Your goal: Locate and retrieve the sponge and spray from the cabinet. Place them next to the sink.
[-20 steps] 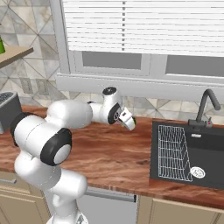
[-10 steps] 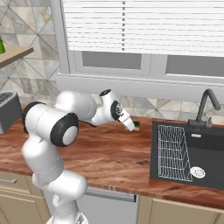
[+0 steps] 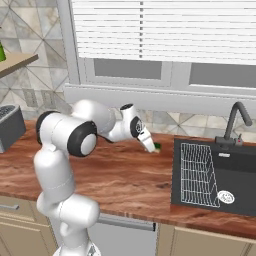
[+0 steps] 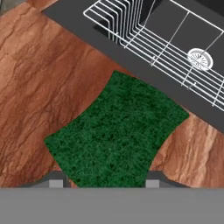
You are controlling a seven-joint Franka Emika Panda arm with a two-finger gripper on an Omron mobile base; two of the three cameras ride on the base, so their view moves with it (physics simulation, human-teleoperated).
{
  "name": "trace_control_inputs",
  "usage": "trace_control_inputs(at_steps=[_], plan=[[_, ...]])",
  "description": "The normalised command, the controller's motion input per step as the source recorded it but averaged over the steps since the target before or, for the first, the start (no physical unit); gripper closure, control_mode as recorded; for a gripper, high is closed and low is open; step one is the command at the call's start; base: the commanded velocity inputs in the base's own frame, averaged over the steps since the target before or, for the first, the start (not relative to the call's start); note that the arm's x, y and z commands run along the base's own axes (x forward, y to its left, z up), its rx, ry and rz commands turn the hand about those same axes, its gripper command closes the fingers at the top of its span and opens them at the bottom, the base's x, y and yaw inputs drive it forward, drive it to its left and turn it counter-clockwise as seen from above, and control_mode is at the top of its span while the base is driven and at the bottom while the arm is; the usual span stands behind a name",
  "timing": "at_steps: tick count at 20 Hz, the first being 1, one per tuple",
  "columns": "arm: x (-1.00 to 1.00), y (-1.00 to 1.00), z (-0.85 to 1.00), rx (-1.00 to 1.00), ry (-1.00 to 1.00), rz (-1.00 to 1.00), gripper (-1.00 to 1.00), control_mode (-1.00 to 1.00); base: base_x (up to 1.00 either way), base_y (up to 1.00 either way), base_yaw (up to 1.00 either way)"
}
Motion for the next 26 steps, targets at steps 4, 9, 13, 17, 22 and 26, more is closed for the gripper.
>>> trace_control_inputs(at_steps=[4, 9, 13, 17, 22, 26], plan=[[0.12, -0.21, -0.23, 0.08, -0.01, -0.02, 1.00, -1.00, 0.00, 0.00, 0.00], [0.03, -0.08, -0.34, 0.03, -0.07, -0.01, 1.00, -1.00, 0.00, 0.00, 0.00], [0.00, -0.01, -0.46, -0.01, -0.08, 0.00, 1.00, -1.00, 0.00, 0.00, 0.00], [0.04, 0.00, -0.29, -0.02, -0.03, 0.00, 1.00, -1.00, 0.00, 0.00, 0.00], [0.01, 0.01, -0.02, -0.03, 0.05, 0.00, -1.00, -1.00, 0.00, 0.00, 0.00], [0.00, 0.02, 0.00, -0.04, 0.07, 0.00, -1.00, -1.00, 0.00, 0.00, 0.00]])
